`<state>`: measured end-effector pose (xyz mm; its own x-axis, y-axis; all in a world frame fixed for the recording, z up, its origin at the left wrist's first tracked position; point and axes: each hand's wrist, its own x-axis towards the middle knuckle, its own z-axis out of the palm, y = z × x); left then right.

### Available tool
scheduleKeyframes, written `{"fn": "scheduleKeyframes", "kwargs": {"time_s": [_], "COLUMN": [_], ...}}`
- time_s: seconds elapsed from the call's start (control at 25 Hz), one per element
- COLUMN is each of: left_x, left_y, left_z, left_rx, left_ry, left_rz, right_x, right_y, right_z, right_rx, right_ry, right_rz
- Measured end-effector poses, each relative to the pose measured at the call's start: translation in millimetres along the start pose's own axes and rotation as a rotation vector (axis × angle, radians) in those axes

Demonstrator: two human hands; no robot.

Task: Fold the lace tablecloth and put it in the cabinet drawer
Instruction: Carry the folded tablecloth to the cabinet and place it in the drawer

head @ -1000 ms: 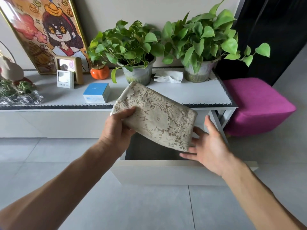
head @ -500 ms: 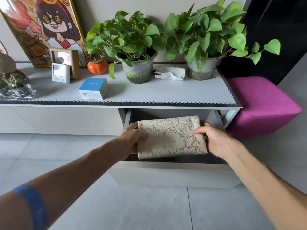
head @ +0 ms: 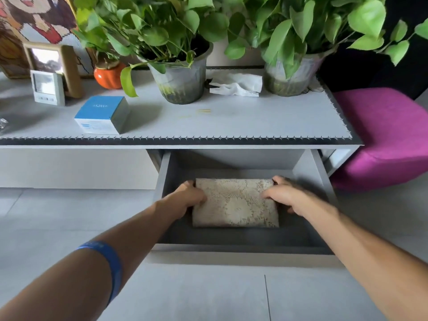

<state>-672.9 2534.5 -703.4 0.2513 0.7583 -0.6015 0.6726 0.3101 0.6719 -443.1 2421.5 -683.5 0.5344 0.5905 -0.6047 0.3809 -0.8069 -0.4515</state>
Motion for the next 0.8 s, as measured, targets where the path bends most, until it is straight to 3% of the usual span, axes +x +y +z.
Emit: {"fn": "scheduleKeyframes", "kwargs": {"time_s": [0.08,0.2,0.28,0.36,0.48,0.56,0.68,0.76,0.8], "left_x": [2.4,-10.7,-27.1,-41.7,-55.9,-57.7,-51.9,-47.0,-44.5], "left_y": [1.1,12.6,19.2,21.5,16.1,12.2,12.9,15.3,15.0], "left_z": [-3.4,-14.8,-27.3,-39.3,-44.0,-36.9,-24.6,-16.9,-14.5], "left_rx": [0.021,0.046,0.192,0.439,0.953,1.168,1.004,0.957,0.918], "left_ry": [0.073,0.108,0.024,-0.107,-0.377,-0.537,-0.745,-0.623,-0.510], "left_rz": [0.108,0.352,0.648,0.883,0.881,0.706,0.362,0.403,0.443], "right_x": [9.4,6.7,-5.2,-21.2,-48.5,-58.1,-54.8,-49.8,-46.6], "right_y": [2.3,11.3,17.5,20.4,26.2,29.8,20.9,7.9,0.3], "right_z": [-0.6,-20.5,-32.0,-33.1,-23.1,-17.1,-22.5,-30.4,-30.7], "right_rx": [-0.012,0.160,0.051,-0.159,-0.512,-0.694,-0.767,-0.517,-0.364], "right_ry": [0.088,0.000,-0.031,0.095,0.152,-0.057,-0.509,-0.658,-0.617], "right_rz": [-0.104,-0.188,-0.380,-0.680,-1.047,-1.001,-0.617,-0.457,-0.455]}}
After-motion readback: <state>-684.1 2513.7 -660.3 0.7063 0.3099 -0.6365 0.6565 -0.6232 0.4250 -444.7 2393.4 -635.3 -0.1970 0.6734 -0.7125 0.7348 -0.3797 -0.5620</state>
